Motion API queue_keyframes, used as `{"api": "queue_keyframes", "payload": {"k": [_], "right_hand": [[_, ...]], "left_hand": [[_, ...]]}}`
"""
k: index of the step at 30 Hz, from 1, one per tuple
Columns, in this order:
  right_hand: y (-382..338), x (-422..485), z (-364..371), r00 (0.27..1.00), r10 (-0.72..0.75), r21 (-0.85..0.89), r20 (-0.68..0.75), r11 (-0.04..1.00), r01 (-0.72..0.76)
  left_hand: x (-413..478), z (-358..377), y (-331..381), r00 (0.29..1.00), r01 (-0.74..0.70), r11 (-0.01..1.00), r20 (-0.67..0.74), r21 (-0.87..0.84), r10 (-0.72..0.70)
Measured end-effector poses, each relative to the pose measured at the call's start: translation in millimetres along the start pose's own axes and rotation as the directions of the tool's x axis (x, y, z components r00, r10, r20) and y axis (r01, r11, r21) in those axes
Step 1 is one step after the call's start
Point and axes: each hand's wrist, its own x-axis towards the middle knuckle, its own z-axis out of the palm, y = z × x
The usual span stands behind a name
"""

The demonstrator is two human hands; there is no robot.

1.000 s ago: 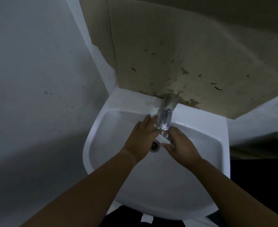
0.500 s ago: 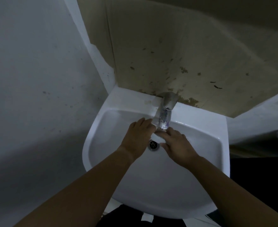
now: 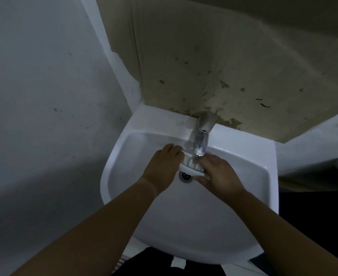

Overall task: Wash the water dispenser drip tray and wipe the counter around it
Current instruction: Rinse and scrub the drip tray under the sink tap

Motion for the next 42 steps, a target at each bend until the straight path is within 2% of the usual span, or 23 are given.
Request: {"api": "queue_keyframes", "payload": {"k": [3, 10, 15, 20, 22, 25, 30, 33, 36, 42], "right_hand": [[0.4, 1.0, -1.0, 0.999, 0.018, -0.12, 0.033, 0.993, -0.013], [-2.4, -1.2, 3.7, 0.998, 0.054, -0.128, -0.02, 0.99, -0.057], [-8.0, 3.4, 3.9, 1.0, 0.02, -0.009, 0.014, 1.0, -0.02], [-6.3, 6.0, 1.6, 0.998, 0.062, 0.149, 0.025, 0.987, -0.065], [-5.2, 5.8, 1.0, 0.995, 0.094, 0.128, 0.015, 0.987, -0.095], [-4.0, 5.5, 0.1, 0.998, 0.061, 0.068, 0.012, 0.996, -0.062], [-2.6, 3.4, -0.7, 0.997, 0.069, 0.145, 0.028, 0.987, -0.073], [-0.3, 4.2, 0.5, 0.999, 0.03, 0.163, 0.04, 0.986, -0.036], [-0.5, 2.8, 5.8, 0.999, 0.022, 0.194, 0.031, 0.981, -0.027], [-1.0, -2.9, 12.6, 0.986, 0.163, 0.306, 0.025, 0.938, -0.163]], "left_hand": [[-3.9, 3.9, -4.8, 1.0, 0.012, 1.0, -0.016, -0.027, -0.013], [-6.6, 0.3, -4.3, 0.998, 0.057, 0.996, -0.015, -0.073, -0.058], [-2.4, 0.8, 5.7, 0.991, -0.003, 0.997, 0.132, 0.074, -0.006], [4.9, 0.7, 4.2, 0.987, -0.011, 0.986, 0.159, 0.168, -0.016], [6.2, 0.2, 2.1, 0.985, -0.003, 0.986, 0.173, 0.168, -0.027], [4.6, 0.5, 0.9, 0.984, 0.007, 0.989, 0.174, 0.148, -0.033], [0.2, -2.4, -1.3, 0.975, 0.052, 0.995, 0.209, 0.089, -0.07], [-2.5, -1.3, 0.8, 0.988, 0.024, 0.995, 0.147, 0.094, -0.038], [-1.0, -0.8, 4.0, 0.982, -0.007, 0.995, 0.186, 0.096, -0.011], [0.4, 1.8, 1.1, 0.986, -0.068, 0.983, 0.159, 0.171, 0.04]]}}
